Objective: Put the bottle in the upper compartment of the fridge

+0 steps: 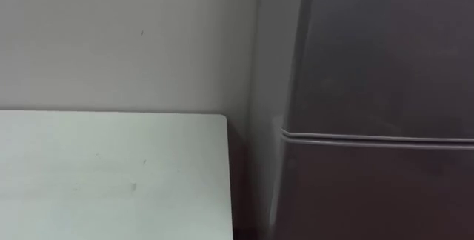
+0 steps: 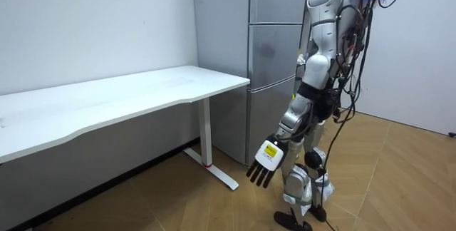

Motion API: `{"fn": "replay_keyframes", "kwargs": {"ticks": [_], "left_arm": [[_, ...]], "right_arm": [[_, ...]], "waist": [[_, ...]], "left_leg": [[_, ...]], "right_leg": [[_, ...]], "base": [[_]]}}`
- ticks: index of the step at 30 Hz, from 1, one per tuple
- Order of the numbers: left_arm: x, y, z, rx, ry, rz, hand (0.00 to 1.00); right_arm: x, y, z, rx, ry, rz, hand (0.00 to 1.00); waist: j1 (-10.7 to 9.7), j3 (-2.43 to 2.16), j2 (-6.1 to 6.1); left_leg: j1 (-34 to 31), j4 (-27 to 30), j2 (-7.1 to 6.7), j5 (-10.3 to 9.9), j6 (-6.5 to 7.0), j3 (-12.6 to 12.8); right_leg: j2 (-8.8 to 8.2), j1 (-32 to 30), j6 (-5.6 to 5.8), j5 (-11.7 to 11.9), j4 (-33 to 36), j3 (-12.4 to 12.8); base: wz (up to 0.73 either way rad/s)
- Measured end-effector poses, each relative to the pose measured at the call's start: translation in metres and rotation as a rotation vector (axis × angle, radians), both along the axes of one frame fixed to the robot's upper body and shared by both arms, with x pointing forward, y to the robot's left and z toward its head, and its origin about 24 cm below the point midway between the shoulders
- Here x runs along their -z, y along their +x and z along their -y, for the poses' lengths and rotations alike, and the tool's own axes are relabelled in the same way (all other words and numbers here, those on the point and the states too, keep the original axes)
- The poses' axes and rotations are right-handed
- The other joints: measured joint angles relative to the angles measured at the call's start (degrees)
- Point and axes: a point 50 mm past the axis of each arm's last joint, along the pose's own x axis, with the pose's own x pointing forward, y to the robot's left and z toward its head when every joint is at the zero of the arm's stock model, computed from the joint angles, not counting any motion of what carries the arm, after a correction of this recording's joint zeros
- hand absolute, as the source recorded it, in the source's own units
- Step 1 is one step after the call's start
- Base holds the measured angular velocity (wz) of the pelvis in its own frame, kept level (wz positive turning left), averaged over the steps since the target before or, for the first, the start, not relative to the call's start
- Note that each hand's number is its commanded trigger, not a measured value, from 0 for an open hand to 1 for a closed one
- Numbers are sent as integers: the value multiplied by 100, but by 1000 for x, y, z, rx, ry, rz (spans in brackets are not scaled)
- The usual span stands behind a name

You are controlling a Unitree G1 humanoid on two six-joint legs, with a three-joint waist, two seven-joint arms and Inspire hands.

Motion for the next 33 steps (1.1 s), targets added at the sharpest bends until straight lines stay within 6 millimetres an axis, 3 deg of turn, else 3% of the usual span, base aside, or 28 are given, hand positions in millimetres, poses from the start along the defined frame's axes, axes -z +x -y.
{"fn": "replay_keyframes", "kwargs": {"ticks": [6,10,15,21,29,33], "left_arm": [[0,3,0,-47,-11,30,0],[1,6,4,-61,-26,45,0],[4,1,10,-99,-51,33,0],[4,1,12,-98,-58,41,0],[4,2,12,-89,-51,52,0],[5,5,15,-53,-56,56,0]], "right_arm": [[35,-25,-8,25,75,-177,0],[63,-46,-25,-62,144,-329,0],[83,-65,-42,-100,211,-423,0],[95,-65,-58,-258,219,-505,0],[100,-61,-65,-436,166,-609,0],[109,-67,-77,-620,167,-716,0]], "waist": [[-15,-3,148],[-16,-15,161],[-3,2,201],[15,18,223],[50,18,216],[149,21,226]], "left_leg": [[47,-16,-3,-2,1,10],[67,-16,-1,-1,0,11],[76,-17,-2,-2,2,21],[89,-26,0,-2,2,44],[141,-75,-6,0,0,49],[147,-81,-6,-3,-2,45]], "right_leg": [[-14,-10,9,-24,-8,31],[-9,15,5,-26,7,35],[-12,-1,5,-27,3,67],[-10,-14,6,-28,5,106],[-10,35,6,-28,-5,94],[-11,35,7,-29,-9,103]], "base": [[0],[0],[-1],[-2],[0],[0]]}}
